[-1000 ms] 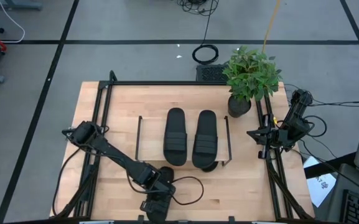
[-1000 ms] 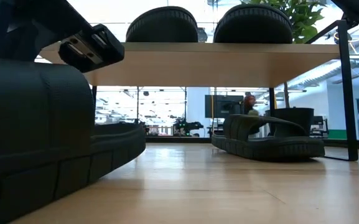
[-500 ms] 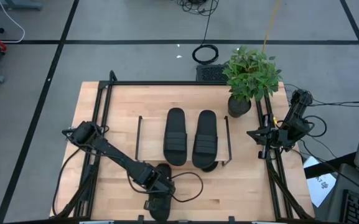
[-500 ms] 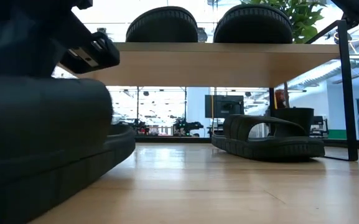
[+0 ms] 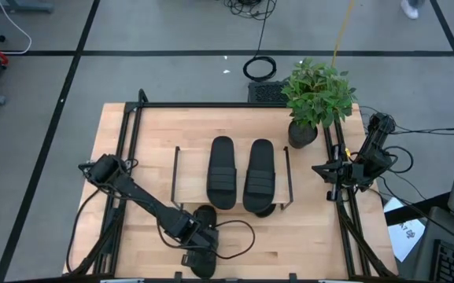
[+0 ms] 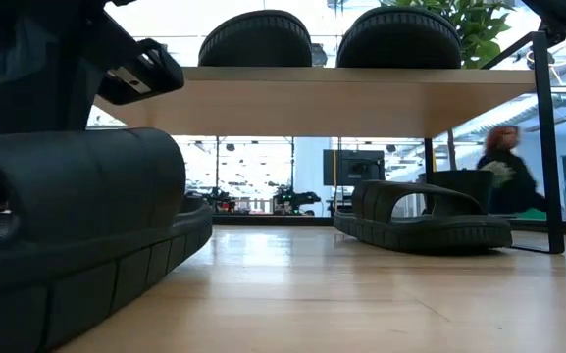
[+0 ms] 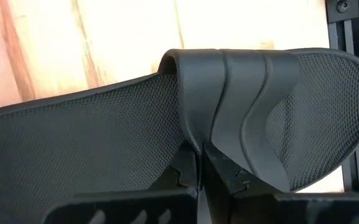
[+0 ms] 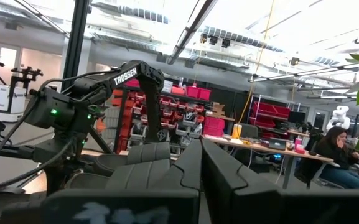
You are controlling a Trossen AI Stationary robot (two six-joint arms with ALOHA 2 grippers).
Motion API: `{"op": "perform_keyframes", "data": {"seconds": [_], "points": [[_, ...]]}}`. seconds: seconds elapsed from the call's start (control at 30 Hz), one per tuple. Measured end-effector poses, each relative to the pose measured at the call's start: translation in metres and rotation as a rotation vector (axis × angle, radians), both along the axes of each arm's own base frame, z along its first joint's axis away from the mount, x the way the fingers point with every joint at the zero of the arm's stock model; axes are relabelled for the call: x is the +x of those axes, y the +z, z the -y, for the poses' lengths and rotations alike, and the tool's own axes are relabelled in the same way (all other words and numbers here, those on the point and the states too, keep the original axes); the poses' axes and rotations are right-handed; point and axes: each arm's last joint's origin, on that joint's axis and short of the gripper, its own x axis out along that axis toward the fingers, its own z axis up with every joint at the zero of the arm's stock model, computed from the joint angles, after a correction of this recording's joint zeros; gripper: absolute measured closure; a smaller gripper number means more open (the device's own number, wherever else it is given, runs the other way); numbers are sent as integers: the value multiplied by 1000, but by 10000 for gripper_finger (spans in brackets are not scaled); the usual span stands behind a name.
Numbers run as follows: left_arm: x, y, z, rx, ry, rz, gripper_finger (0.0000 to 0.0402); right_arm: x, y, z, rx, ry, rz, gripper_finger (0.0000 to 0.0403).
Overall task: Pick and place slides into the shelf
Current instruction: Put the black slide under the shelf
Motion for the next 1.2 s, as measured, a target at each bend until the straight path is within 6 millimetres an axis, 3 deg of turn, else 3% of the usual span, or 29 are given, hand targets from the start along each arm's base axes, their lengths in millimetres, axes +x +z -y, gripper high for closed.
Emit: {"op": "perform_keyframes", "data": {"seconds": [0.5, 0.9, 1.2], "points": [[-4, 9, 1, -28, 41, 5, 398, 0, 1, -1, -16, 43, 23, 403], [-5, 10, 2, -81, 0, -26, 329, 0, 0, -2, -20, 42, 19, 403], [-4, 31, 8, -114, -47, -53, 314, 0, 0, -2, -20, 42, 19, 403]]}}
